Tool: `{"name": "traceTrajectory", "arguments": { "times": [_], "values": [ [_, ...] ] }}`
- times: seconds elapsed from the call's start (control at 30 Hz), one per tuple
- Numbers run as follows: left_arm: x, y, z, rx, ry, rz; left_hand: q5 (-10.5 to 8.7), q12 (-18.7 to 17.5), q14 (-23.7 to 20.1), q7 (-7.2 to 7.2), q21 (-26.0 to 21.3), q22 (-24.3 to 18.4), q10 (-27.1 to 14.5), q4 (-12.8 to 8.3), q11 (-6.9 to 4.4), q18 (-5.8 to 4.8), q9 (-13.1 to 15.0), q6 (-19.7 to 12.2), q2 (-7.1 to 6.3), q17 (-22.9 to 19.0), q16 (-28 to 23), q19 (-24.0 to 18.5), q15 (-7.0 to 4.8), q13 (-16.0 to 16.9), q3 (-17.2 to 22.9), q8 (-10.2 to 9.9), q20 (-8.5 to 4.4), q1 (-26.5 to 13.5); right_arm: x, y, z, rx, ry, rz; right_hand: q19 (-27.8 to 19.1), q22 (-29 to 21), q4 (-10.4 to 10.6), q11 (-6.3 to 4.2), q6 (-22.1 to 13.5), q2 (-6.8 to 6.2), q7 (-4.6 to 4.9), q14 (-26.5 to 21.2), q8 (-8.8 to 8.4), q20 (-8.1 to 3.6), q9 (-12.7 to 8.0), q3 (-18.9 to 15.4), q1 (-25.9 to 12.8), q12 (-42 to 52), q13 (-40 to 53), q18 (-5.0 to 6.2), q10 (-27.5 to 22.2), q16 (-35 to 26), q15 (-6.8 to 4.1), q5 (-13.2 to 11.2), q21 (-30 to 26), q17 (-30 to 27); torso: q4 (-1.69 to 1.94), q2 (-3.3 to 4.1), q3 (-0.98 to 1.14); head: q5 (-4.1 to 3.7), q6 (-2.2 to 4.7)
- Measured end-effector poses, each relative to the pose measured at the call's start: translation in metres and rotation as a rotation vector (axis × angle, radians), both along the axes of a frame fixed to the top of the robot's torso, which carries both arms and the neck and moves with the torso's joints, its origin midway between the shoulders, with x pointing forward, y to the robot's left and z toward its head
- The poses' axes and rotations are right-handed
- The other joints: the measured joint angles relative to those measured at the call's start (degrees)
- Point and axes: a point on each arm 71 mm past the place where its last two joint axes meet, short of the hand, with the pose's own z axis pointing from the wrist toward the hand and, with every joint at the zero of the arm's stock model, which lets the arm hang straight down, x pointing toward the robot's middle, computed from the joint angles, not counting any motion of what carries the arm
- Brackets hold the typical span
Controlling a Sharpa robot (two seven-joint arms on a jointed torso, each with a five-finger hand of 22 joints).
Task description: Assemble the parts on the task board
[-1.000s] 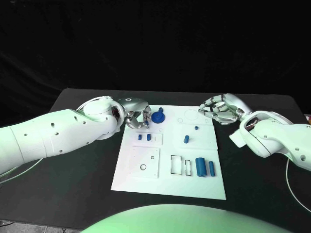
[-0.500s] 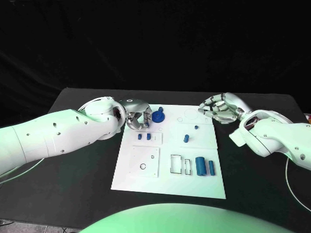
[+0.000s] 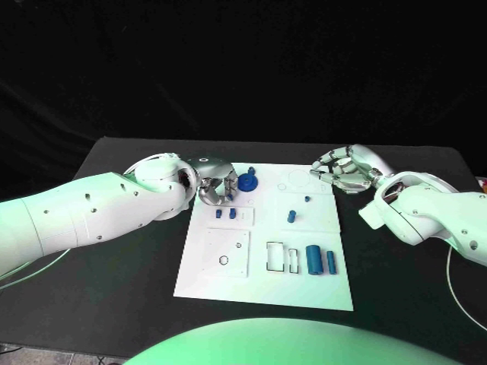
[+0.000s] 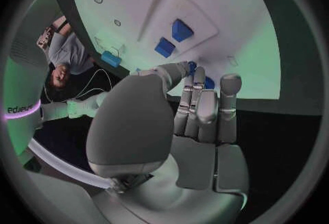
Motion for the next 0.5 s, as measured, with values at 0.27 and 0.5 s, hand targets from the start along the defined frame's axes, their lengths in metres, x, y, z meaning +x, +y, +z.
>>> {"name": "traceTrajectory", "arguments": {
  "times": [0.27, 0.5],
  "values": [
    [0.0005, 0.0015, -0.0012, 0.01, 0.005, 0.008, 0.0, 0.0, 0.0, 0.0, 0.0, 0.0, 0.4, 0.0, 0.0, -0.01, 0.0, 0.0, 0.0, 0.0, 0.0, 0.0, 0.0, 0.0, 0.0, 0.0, 0.0, 0.0, 0.0, -0.0002, -0.0001, 0.0, 0.0, 0.0, 0.0, 0.0, 0.0, 0.0, 0.0, 0.0, 0.0, 0.0, 0.0, 0.0, 0.0, 0.0, 0.0, 0.0, 0.0, 0.0, 0.0, 0.0, 0.0, 0.0, 0.0, 0.0, 0.0, 0.01, 0.0, -0.04, -0.06],
    [0.0006, 0.0014, -0.001, 0.012, 0.003, 0.011, 0.0, -0.2, 0.0, -0.1, 0.0, 0.6, 0.9, -0.3, -0.1, 0.0, 0.2, 0.7, 0.0, 0.0, 0.0, 0.0, 0.0, 0.2, -0.1, 0.0, 0.0, 0.0, 0.0, -0.0003, -0.0001, 0.0, 0.0, -0.001, 0.0, 0.0, 0.0, 0.0, 0.0, 0.0, 0.0, 0.0, 0.0, 0.0, 0.0, 0.0, 0.0, 0.0, 0.0, 0.0, 0.0, 0.0, 0.0, 0.0, 0.0, 0.0, 0.01, 0.0, -0.02, -0.04, -0.08]
  ]
}}
